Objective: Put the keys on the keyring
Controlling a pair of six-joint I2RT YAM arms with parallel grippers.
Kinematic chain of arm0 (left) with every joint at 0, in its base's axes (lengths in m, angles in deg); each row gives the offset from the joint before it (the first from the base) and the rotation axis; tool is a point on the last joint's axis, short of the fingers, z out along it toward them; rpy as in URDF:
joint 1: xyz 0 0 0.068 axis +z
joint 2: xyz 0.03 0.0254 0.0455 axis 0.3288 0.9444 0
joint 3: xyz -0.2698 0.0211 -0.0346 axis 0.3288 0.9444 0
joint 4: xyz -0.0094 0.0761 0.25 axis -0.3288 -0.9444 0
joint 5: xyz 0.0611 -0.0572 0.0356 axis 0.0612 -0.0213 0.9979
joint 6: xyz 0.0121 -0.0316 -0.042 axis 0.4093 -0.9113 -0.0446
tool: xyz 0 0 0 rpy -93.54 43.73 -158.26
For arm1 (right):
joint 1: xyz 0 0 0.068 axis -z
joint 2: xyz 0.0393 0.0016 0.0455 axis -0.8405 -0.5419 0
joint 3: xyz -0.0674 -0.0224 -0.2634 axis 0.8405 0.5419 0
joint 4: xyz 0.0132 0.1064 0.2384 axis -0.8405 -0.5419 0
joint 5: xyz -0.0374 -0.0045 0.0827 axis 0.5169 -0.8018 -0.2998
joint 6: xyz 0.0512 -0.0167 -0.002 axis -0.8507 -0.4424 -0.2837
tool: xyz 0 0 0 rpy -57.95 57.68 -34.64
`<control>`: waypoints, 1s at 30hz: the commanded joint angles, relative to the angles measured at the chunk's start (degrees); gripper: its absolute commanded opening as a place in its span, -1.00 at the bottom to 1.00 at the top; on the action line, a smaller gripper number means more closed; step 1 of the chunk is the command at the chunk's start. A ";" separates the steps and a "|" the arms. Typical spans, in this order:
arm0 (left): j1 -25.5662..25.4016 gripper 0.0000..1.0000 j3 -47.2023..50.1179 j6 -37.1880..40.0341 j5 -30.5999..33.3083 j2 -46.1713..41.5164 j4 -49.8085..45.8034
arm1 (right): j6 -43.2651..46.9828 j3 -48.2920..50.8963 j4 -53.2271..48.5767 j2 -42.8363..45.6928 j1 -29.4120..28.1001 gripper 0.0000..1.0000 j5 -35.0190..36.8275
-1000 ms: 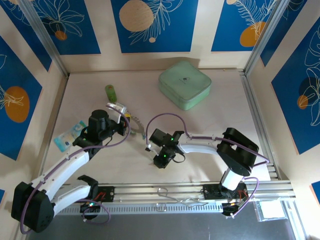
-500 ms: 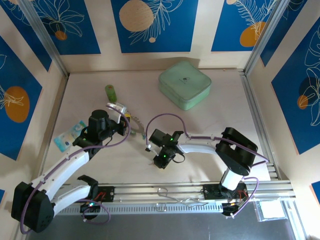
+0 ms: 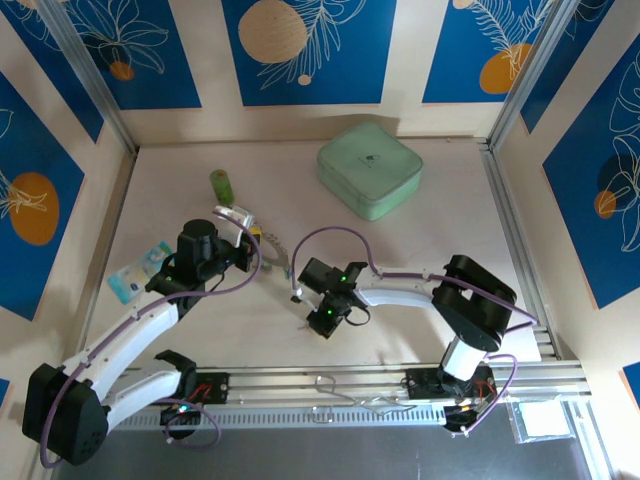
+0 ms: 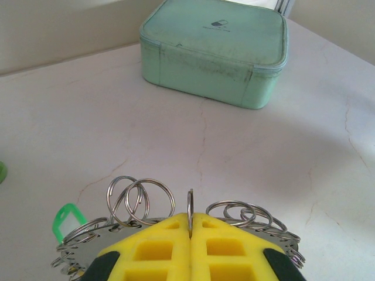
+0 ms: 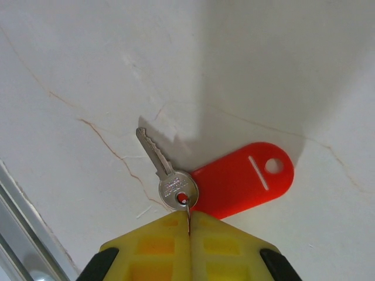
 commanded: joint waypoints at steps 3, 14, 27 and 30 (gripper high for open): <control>-0.78 -1.00 -3.17 1.24 -0.64 -1.59 -0.90 | 0.88 -0.51 -1.87 6.64 -0.33 -1.00 2.72; -1.31 -1.00 -9.03 5.22 -0.89 -3.14 -11.73 | 9.47 1.22 1.81 22.72 3.51 -1.00 4.86; -2.02 -1.00 -16.35 5.61 -19.45 -4.20 -26.99 | 21.07 3.35 9.70 34.53 14.30 -1.00 -8.33; -4.27 -1.00 -17.31 5.47 -20.64 -4.20 -29.04 | 24.02 2.74 9.33 34.70 14.46 -1.00 -8.05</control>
